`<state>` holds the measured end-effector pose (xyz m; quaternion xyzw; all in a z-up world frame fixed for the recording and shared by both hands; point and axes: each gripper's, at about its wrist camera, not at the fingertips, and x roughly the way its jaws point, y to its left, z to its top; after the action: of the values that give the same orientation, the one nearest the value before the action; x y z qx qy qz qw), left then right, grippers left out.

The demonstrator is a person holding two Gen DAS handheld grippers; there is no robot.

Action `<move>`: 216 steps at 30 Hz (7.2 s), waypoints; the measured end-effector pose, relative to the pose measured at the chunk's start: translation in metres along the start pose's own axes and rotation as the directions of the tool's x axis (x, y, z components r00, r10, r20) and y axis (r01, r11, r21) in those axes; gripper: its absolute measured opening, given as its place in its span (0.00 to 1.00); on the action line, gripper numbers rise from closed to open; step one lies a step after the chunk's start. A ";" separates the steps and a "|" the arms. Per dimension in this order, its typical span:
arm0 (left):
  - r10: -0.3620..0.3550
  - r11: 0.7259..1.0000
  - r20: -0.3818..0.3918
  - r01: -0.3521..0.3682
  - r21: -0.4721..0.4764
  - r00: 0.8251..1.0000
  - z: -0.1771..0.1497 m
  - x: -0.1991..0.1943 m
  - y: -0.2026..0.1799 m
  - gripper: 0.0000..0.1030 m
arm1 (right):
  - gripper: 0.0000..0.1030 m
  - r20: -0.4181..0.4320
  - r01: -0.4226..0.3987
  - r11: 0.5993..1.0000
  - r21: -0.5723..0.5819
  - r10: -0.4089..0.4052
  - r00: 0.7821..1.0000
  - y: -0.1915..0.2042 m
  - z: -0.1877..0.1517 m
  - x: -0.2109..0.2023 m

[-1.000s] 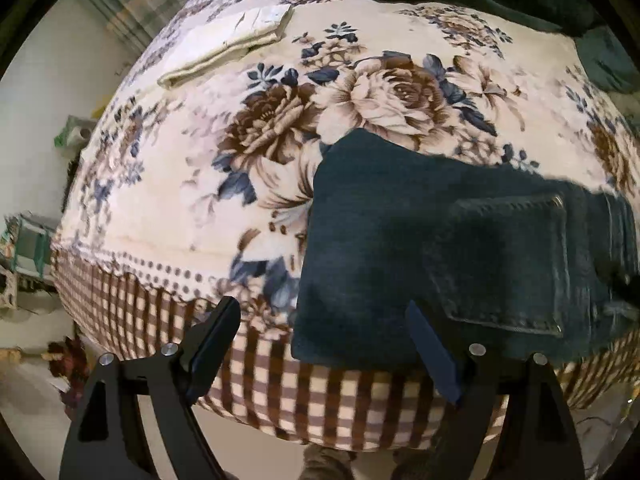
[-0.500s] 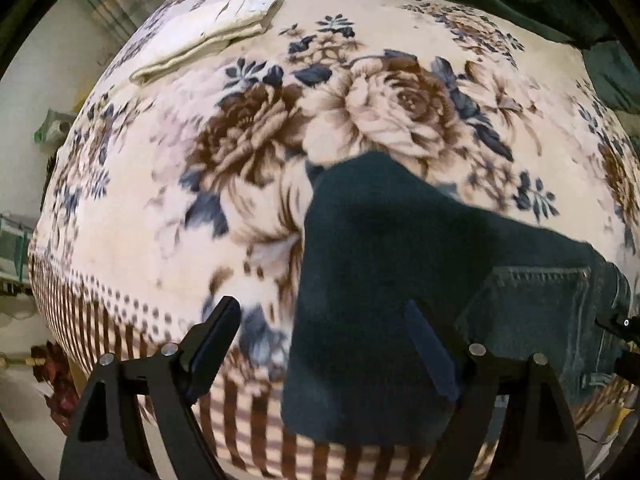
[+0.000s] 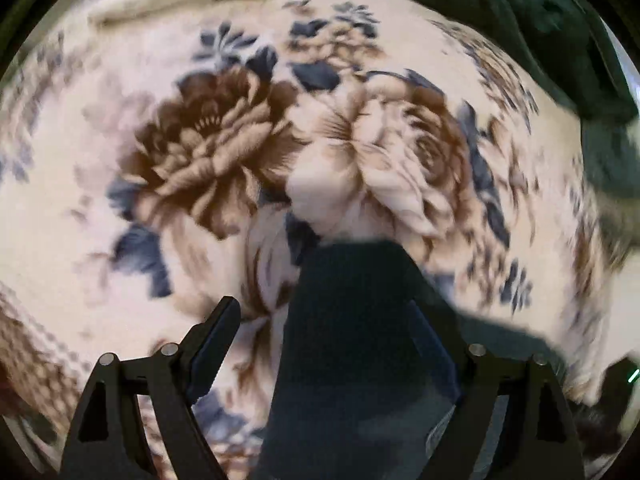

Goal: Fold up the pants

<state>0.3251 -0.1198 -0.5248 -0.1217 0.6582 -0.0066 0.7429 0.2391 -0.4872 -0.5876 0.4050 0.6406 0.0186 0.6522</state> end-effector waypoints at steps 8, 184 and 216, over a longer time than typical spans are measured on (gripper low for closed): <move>-0.187 0.982 -0.056 0.185 -0.039 0.981 0.020 0.034 0.013 0.18 | 0.25 0.012 -0.035 0.999 -0.026 0.035 0.999 -0.005 -0.002 0.006; 0.148 0.974 0.547 -0.216 0.062 0.824 0.144 -0.433 0.200 0.97 | 1.00 0.681 0.551 0.697 -0.459 -0.122 0.722 0.652 -0.230 -0.171; 0.112 0.976 0.667 -0.208 0.067 0.737 -0.020 -0.568 0.188 0.97 | 1.00 0.751 0.554 0.659 -0.509 0.025 0.660 0.637 -0.451 -0.367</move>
<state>0.2017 0.1563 -0.0078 -0.0078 0.3601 0.0556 0.9312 0.1048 -0.0313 0.1328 -0.0082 0.3398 0.0010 0.9405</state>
